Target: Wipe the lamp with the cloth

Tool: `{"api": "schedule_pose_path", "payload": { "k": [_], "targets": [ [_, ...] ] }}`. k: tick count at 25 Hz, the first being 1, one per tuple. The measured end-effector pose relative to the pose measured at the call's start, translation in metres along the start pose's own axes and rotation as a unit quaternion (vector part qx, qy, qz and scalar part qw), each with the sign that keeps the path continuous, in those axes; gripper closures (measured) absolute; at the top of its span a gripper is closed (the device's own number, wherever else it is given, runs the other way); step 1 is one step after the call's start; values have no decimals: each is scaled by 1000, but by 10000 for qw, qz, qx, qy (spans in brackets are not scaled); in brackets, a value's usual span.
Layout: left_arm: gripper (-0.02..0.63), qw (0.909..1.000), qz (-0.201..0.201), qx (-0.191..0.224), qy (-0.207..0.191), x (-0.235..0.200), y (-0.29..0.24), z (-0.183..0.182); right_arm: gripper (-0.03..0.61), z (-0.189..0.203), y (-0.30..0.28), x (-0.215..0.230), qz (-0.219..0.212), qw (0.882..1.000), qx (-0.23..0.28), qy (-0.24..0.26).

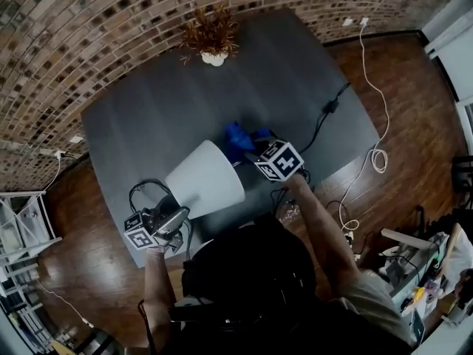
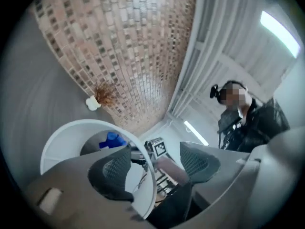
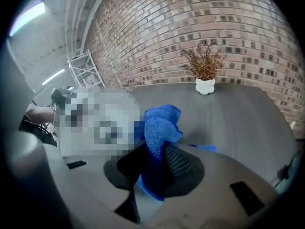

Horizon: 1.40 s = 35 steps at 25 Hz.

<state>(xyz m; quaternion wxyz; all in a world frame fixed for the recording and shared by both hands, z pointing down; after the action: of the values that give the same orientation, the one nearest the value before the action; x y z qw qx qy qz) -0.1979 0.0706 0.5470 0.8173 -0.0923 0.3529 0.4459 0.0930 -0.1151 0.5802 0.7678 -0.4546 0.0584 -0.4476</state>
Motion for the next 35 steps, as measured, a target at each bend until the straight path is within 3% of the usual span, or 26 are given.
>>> {"api": "schedule_pose_path", "payload": {
  "k": [3, 8, 10, 13, 15, 16, 17, 18, 19, 21, 23, 25, 27, 29, 30, 32, 34, 35],
  "targets": [
    [290, 9920, -40, 461, 1175, -12, 3, -10, 482, 5, 4, -1, -10, 9999, 149, 62],
    [275, 9562, -319, 860, 2779, -37, 26, -8, 482, 19, 9, 0, -119, 9988, 463, 91],
    [276, 9408, -617, 986, 3183, -48, 40, -7, 482, 26, 12, -1, -212, 9977, 639, 53],
    [293, 9221, -930, 857, 3658, -61, 28, -4, 482, 34, 16, -2, -254, 9964, 804, 4],
    [372, 9093, -1149, 755, 3928, -65, 12, -3, 482, 37, 18, -2, -266, 9961, 845, -17],
    [447, 9030, -1251, 826, 4025, -66, 7, -3, 482, 38, 18, -2, -281, 9958, 869, -31],
    [455, 8988, -1291, 983, 4072, -67, 3, -5, 482, 38, 19, -2, -299, 9955, 902, -60],
    [475, 8993, -1258, 1145, 4029, -67, -1, -8, 482, 40, 19, -2, -311, 9950, 942, -104],
    [488, 9073, -1172, 1220, 3850, -64, -5, -11, 482, 41, 20, -1, -299, 9944, 997, -154],
    [533, 9421, -957, 1020, 3049, -54, -17, -22, 482, 44, 20, 4, -167, 9921, 1218, -242],
    [571, 9759, -768, 622, 1945, -47, -29, -34, 482, 42, 19, 11, 54, 9867, 1585, -363],
    [579, 9929, -608, 284, 979, -46, -35, -39, 482, 33, 21, 19, 259, 9794, 1911, -593],
    [586, 9982, -485, 72, 338, -47, -33, -38, 483, 22, 29, 20, 360, 9712, 2175, -905],
    [591, 9992, -386, 0, 95, -47, -25, -30, 483, 14, 39, 16, 169, 9629, 2382, -1258],
    [594, 9995, -311, -5, 36, -46, -22, -26, 483, 10, 41, 12, -155, 9577, 2451, -1500],
    [595, 9999, -127, -17, -111, -42, -22, -17, 483, 3, 31, -1, -1284, 9393, 2413, -2072],
    [598, 9995, -61, -88, -299, -38, -21, -10, 483, -2, 4, -23, -2308, 9213, 2013, -2398],
    [598, 9992, -93, -118, -370, -35, -20, -8, 483, -2, -10, -34, -2461, 9236, 1765, -2349]
  ]
}}
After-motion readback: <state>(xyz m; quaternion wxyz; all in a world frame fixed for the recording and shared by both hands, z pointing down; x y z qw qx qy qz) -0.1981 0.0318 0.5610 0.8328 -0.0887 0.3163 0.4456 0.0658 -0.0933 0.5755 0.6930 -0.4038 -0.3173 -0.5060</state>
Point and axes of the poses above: the fingertips, and each gripper's own axes: y backward along the fingers, x to its right, z out of its underside, the point moved 10 cm from there along y, backward along the fingers, and after that the axes turned 11 degrees about -y, right-handed, at the moved point
